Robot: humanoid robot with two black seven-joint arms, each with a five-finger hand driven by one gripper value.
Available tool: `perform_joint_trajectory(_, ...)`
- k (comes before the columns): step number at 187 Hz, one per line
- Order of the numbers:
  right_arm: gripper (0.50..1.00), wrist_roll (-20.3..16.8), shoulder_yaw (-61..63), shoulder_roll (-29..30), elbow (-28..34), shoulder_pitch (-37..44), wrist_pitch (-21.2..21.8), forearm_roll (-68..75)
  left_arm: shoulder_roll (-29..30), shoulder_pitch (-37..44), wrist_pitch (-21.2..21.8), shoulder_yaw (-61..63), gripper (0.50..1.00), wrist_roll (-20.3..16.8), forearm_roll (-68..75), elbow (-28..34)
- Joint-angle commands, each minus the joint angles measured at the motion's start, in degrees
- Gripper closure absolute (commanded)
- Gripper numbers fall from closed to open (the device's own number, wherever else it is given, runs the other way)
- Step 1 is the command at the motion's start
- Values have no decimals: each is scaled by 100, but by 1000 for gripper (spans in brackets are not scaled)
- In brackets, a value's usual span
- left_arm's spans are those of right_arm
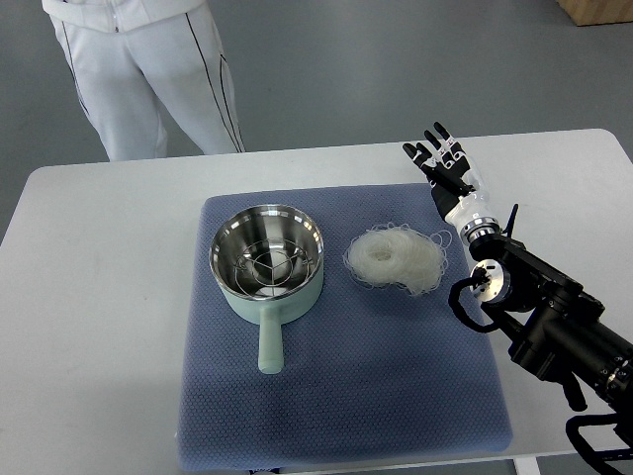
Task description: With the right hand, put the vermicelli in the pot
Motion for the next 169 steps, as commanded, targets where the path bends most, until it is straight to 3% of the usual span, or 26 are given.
perform_joint_trajectory(1, 572, 0, 0, -5, 0, 0, 0, 0, 0, 0, -3, 0, 500, -11, 0, 1)
perform_joint_trajectory(169, 572, 0, -9, 13, -114, 17, 9, -35, 0, -9, 23, 9, 500, -46, -35, 9)
